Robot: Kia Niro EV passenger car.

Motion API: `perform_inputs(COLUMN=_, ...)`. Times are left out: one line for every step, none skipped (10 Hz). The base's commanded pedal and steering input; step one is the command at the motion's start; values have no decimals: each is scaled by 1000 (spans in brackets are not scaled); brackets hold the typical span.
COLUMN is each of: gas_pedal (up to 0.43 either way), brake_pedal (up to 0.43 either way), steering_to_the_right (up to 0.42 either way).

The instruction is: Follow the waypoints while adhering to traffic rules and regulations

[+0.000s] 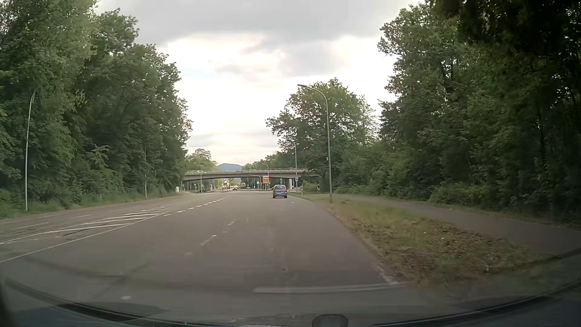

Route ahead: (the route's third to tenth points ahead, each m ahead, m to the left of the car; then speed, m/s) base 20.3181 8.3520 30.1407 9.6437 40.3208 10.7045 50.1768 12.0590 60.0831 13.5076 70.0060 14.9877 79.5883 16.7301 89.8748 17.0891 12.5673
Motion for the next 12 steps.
perform_inputs(gas_pedal=67, brake_pedal=0, steering_to_the_right=-4)
perform_inputs(gas_pedal=67, brake_pedal=0, steering_to_the_right=-4)
perform_inputs(gas_pedal=67, brake_pedal=0, steering_to_the_right=-4)
perform_inputs(gas_pedal=67, brake_pedal=0, steering_to_the_right=-4)
perform_inputs(gas_pedal=67, brake_pedal=0, steering_to_the_right=-4)
perform_inputs(gas_pedal=67, brake_pedal=0, steering_to_the_right=-4)
perform_inputs(gas_pedal=67, brake_pedal=0, steering_to_the_right=-4)
perform_inputs(gas_pedal=67, brake_pedal=0, steering_to_the_right=-4)
perform_inputs(gas_pedal=67, brake_pedal=0, steering_to_the_right=-5)
perform_inputs(gas_pedal=67, brake_pedal=0, steering_to_the_right=-5)
perform_inputs(gas_pedal=67, brake_pedal=0, steering_to_the_right=-6)
perform_inputs(gas_pedal=67, brake_pedal=0, steering_to_the_right=-7)
